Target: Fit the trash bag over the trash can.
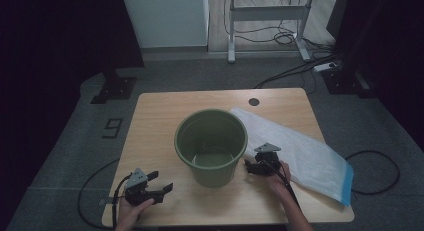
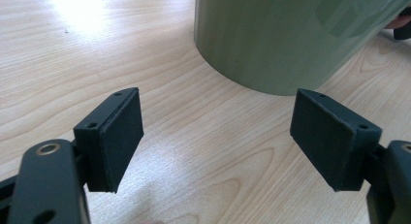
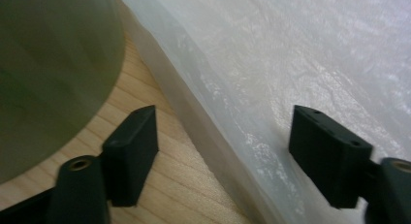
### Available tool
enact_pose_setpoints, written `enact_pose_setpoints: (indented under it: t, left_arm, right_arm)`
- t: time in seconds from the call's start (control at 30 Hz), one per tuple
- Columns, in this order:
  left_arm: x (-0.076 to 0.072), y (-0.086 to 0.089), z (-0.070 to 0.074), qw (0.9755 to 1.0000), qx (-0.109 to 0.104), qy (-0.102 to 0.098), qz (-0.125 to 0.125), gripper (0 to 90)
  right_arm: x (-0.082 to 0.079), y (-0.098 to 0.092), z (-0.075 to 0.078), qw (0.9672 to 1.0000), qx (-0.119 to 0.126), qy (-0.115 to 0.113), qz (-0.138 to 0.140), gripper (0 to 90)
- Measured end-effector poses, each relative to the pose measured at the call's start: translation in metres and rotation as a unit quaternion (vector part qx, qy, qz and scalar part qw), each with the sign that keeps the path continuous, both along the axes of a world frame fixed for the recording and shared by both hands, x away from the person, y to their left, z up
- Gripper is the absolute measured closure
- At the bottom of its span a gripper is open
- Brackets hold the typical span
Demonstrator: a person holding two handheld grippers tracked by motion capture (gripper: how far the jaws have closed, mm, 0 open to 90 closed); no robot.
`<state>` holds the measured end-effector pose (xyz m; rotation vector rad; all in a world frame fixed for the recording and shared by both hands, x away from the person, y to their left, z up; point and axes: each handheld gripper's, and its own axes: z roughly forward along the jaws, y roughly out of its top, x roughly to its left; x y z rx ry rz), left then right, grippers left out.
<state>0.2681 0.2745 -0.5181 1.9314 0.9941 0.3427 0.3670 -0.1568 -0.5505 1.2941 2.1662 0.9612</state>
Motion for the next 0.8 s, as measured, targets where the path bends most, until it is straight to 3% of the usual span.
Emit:
enact_pose_setpoints:
  t: [0.07, 0.17, 0.2, 0.33, 0.4, 0.43, 0.53, 0.7, 0.77, 0.8]
  left_arm:
    - [0.0, 0.002, 0.0, 1.0, -0.005, 0.0, 0.002, 19.0]
    - [0.0, 0.004, 0.0, 0.9999, -0.011, 0.003, 0.006, 19.1]
    - [0.0, 0.004, 0.0, 0.9999, -0.011, 0.003, 0.006, 19.0]
    - [0.0, 0.004, -0.001, 0.9999, -0.006, 0.005, 0.007, 19.1]
    - [0.0, 0.004, -0.001, 1.0, -0.004, 0.006, 0.006, 19.2]
    - [0.0, 0.004, -0.001, 1.0, -0.004, 0.006, 0.006, 19.2]
    - [0.001, 0.004, -0.001, 0.9999, -0.002, 0.008, 0.006, 19.4]
    - [0.0, 0.003, -0.003, 0.9999, 0.002, 0.01, 0.009, 19.5]
    - [0.0, 0.004, -0.003, 0.9999, 0.002, 0.011, 0.011, 19.6]
    - [0.0, 0.004, -0.003, 0.9999, 0.002, 0.011, 0.011, 19.7]
  right_arm:
    - [0.002, -0.001, -0.002, 1.0, 0.008, 0.003, -0.004, 32.9]
    - [0.002, -0.005, -0.001, 0.9998, 0.014, -0.006, -0.012, 51.2]
    - [0.002, -0.005, -0.001, 0.9998, 0.014, -0.006, -0.012, 51.2]
    - [0.006, -0.013, -0.002, 0.9989, 0.02, -0.015, -0.039, 78.8]
    - [0.007, -0.018, -0.002, 0.9984, 0.023, -0.014, -0.05, 85.6]
    - [0.008, -0.02, -0.002, 0.9979, 0.027, -0.012, -0.057, 87.2]
    - [0.009, -0.03, 0.001, 0.9941, 0.078, -0.018, -0.073, 88.7]
    - [0.004, -0.044, 0.023, 0.9851, 0.134, -0.061, -0.089, 88.8]
    - [0.001, -0.05, 0.035, 0.9792, 0.159, -0.079, -0.098, 88.8]
    - [0.001, -0.05, 0.035, 0.9792, 0.159, -0.079, -0.098, 88.8]
